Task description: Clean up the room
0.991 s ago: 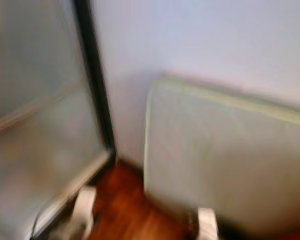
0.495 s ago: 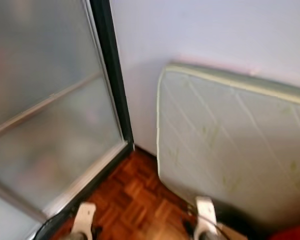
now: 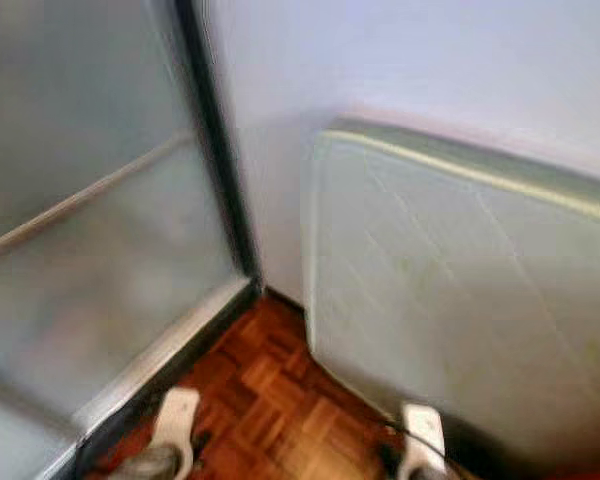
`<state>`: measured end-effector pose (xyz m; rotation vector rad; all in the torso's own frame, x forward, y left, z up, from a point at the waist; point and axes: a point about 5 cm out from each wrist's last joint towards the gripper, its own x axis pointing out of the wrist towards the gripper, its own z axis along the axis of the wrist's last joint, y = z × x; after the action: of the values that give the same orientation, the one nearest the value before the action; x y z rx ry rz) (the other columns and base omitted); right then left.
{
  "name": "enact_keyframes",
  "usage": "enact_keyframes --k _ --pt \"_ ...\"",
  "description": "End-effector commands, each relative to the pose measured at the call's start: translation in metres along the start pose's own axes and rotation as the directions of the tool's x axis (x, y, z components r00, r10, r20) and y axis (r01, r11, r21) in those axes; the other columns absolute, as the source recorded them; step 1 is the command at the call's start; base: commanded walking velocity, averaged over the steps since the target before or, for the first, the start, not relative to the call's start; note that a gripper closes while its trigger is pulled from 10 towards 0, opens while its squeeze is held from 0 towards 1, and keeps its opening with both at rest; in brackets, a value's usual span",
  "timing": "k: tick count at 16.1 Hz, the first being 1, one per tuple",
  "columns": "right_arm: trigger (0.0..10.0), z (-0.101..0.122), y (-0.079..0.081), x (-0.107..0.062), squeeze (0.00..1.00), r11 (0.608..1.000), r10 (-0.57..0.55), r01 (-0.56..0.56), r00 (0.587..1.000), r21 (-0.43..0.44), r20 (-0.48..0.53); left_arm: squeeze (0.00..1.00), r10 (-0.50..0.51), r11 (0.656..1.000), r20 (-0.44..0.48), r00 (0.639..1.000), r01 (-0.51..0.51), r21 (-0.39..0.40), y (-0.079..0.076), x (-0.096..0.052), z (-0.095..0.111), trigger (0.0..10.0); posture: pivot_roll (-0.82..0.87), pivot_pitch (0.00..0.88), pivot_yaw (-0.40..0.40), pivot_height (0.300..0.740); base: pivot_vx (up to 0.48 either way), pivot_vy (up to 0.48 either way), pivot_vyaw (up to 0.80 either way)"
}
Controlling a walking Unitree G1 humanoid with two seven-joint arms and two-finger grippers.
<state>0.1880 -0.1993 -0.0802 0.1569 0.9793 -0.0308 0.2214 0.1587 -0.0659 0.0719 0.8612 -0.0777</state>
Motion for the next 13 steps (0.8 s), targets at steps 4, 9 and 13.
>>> enact_keyframes --k 4,9,13 --pt "10.0 0.0080 0.0124 0.0031 0.00 0.999 0.019 -0.020 0.999 0.026 0.035 0.00 0.039 0.999 -0.058 0.998 -0.039 -0.009 0.0117 -0.0042 -0.0187 10.0 -0.06 0.000 -0.001 0.740 0.000 0.000 0.00" --pt "10.0 0.0075 0.0127 0.0031 0.00 0.999 0.012 -0.014 0.999 0.038 0.041 0.00 0.037 0.999 -0.055 0.998 -0.037 0.000 0.0122 -0.0044 -0.0188 10.0 -0.06 0.000 0.002 0.740 0.000 0.000 0.00" --pt "10.0 0.0064 0.0134 0.0031 0.00 0.999 0.011 -0.013 0.999 0.047 0.044 0.00 0.034 0.999 -0.058 0.998 -0.034 0.003 0.0126 -0.0047 -0.0199 10.0 -0.06 0.000 0.005 0.740 0.000 0.000 0.00"
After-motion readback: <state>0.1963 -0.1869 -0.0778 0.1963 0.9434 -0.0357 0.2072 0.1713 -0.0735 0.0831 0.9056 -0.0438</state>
